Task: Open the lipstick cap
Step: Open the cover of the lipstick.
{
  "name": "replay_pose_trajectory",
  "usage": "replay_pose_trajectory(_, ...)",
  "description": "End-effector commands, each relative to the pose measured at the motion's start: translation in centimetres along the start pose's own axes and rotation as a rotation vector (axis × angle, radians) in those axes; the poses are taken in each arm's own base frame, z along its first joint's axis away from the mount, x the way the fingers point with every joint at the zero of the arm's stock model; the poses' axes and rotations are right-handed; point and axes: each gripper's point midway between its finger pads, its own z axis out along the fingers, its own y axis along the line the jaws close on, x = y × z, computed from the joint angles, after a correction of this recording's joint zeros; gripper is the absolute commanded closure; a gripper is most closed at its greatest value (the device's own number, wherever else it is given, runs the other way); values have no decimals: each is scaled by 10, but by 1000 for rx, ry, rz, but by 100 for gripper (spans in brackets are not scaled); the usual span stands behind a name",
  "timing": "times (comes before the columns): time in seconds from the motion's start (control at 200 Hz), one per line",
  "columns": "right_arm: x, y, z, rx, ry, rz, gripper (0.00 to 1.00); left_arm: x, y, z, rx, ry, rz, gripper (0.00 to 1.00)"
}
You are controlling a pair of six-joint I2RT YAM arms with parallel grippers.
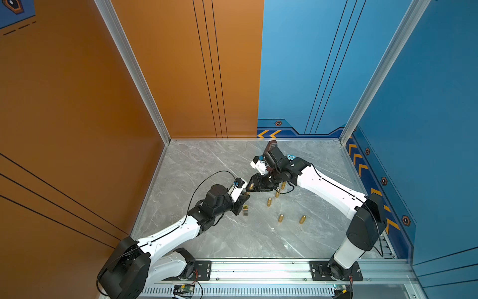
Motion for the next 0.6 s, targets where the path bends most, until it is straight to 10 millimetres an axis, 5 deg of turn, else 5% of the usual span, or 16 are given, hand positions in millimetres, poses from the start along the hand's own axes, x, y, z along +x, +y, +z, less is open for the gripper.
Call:
replay_pose_trajectory(0.0, -9, -2, -2, 23, -69, -35, 55, 2, -1, -2, -8, -1, -14, 100)
replay_pose_trajectory(0.596, -14, 2, -1, -6, -113, -70, 79, 6, -2, -4, -20, 27, -13, 100)
